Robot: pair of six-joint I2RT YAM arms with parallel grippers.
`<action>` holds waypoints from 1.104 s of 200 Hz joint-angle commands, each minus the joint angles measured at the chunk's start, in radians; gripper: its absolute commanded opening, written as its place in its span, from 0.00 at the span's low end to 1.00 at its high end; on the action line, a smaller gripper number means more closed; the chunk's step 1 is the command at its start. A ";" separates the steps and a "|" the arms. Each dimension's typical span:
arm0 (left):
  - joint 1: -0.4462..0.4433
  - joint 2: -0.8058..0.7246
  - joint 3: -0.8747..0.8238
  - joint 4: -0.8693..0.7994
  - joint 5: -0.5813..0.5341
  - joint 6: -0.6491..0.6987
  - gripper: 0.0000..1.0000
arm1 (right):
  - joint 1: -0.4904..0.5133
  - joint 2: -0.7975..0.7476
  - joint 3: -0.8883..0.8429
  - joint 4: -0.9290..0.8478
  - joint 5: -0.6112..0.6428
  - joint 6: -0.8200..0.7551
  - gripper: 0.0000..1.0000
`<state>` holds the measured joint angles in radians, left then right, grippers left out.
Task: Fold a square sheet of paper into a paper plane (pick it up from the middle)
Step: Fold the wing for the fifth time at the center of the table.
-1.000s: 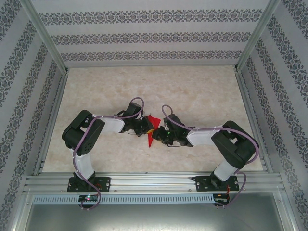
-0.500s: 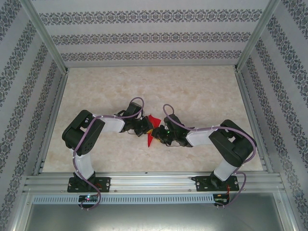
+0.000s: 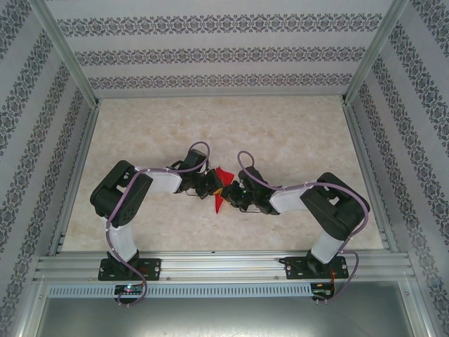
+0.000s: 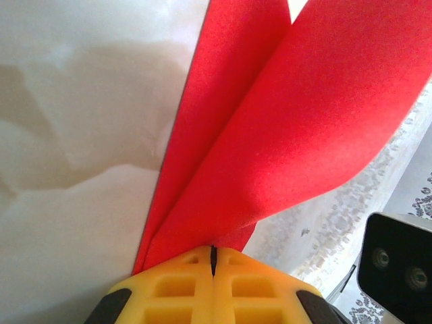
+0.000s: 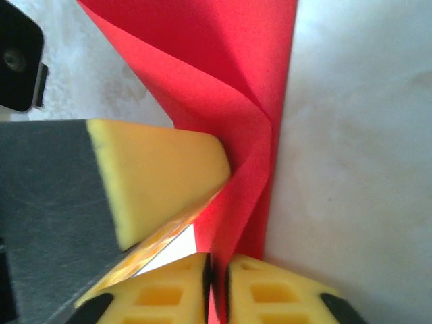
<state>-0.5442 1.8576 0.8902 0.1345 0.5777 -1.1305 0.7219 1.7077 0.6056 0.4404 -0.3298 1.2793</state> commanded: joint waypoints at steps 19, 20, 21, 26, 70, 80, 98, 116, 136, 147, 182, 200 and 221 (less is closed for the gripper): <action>-0.016 -0.046 -0.004 -0.042 -0.003 0.002 0.04 | -0.024 0.003 0.000 -0.023 -0.038 -0.106 0.01; -0.016 -0.047 -0.004 -0.040 -0.004 0.001 0.04 | -0.026 0.002 0.000 -0.023 -0.043 -0.111 0.01; -0.016 -0.049 -0.004 -0.040 -0.004 0.000 0.04 | -0.028 0.002 0.000 -0.023 -0.047 -0.116 0.01; -0.016 -0.057 -0.006 -0.037 -0.002 -0.001 0.06 | -0.035 -0.002 0.002 -0.026 -0.072 -0.145 0.00; -0.016 -0.143 0.002 -0.046 -0.010 0.022 0.24 | -0.105 -0.065 0.051 -0.287 -0.236 -0.432 0.00; -0.016 -0.158 0.011 -0.067 -0.020 0.032 0.27 | -0.122 -0.072 0.071 -0.359 -0.275 -0.505 0.00; -0.016 -0.163 0.014 -0.101 -0.035 0.037 0.28 | -0.147 -0.080 0.099 -0.455 -0.312 -0.596 0.00; -0.016 -0.153 0.008 -0.078 -0.017 0.028 0.28 | -0.162 -0.060 0.118 -0.486 -0.363 -0.636 0.00; -0.018 -0.140 0.013 -0.079 -0.007 0.029 0.29 | -0.162 -0.036 0.131 -0.494 -0.368 -0.646 0.00; -0.017 -0.133 0.013 -0.078 -0.004 0.031 0.29 | -0.164 -0.027 0.135 -0.495 -0.363 -0.645 0.00; -0.019 -0.106 0.025 -0.063 0.026 0.040 0.30 | -0.167 -0.007 0.137 -0.495 -0.347 -0.646 0.00; -0.022 -0.103 0.025 -0.054 0.042 0.048 0.31 | -0.172 -0.005 0.135 -0.495 -0.341 -0.640 0.00; -0.027 -0.122 0.020 -0.065 0.030 0.069 0.32 | -0.179 0.002 0.131 -0.495 -0.339 -0.632 0.00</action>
<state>-0.5507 1.7477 0.8906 0.0853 0.5953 -1.1069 0.5556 1.6913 0.7246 -0.0349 -0.6636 0.6651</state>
